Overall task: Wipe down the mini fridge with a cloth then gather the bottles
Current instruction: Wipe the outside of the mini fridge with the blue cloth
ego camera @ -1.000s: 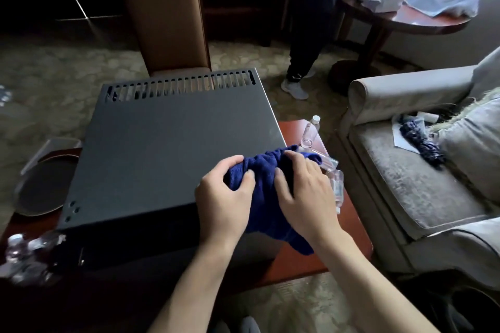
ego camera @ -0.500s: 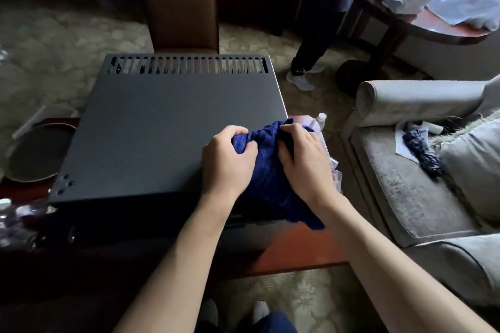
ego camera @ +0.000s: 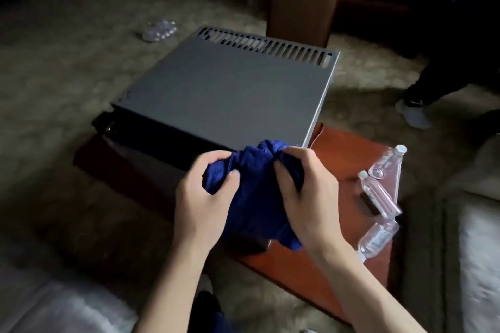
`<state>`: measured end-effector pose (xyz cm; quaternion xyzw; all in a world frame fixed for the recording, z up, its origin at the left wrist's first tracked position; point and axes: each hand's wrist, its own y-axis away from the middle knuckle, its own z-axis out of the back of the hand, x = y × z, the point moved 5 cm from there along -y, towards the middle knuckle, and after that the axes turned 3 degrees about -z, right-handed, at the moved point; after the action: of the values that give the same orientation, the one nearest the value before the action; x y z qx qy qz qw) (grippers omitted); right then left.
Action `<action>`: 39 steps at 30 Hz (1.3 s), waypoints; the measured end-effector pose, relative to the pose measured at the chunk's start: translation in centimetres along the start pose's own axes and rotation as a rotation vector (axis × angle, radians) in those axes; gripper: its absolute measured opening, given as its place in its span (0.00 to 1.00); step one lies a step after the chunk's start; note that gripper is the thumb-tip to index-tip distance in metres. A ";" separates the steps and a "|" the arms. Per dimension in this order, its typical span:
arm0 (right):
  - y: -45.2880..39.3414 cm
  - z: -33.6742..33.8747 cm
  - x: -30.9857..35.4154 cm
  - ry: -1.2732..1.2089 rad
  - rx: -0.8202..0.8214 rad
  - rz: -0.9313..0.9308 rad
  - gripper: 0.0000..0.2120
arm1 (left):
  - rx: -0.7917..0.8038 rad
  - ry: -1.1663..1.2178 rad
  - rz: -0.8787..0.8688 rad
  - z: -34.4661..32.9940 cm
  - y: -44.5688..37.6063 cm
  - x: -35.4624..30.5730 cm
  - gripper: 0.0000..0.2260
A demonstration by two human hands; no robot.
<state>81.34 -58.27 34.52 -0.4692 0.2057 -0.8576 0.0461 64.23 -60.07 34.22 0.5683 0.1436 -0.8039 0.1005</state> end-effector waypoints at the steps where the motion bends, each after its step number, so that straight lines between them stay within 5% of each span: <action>1: 0.6 0.4 -0.2 -0.036 0.007 0.017 0.07 | -0.019 0.042 0.003 -0.1 1.0 0.4 0.11; 10: 6.9 -0.1 -2.7 -0.123 0.001 0.290 0.11 | -0.156 0.463 0.059 -2.6 7.8 7.7 0.15; 25: 14.4 -9.1 -18.9 -0.153 -0.076 0.211 0.09 | -0.313 0.395 -0.167 -10.0 9.5 24.7 0.20; 28: 16.9 -11.3 -22.9 -0.138 -0.037 0.125 0.10 | -0.308 0.293 -0.070 -11.5 10.9 29.5 0.19; 34: 21.9 -14.7 -30.8 -0.149 0.121 -0.142 0.09 | -0.098 -0.073 0.393 -13.3 14.8 38.4 0.12; 39: 24.2 -15.0 -35.5 -0.151 0.219 -0.432 0.10 | -0.043 -0.020 0.467 -13.4 17.5 40.6 0.11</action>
<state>85.92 -66.03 -10.12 -0.5570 0.0024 -0.8273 -0.0722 68.21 -71.80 -10.31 0.5758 0.0243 -0.7613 0.2973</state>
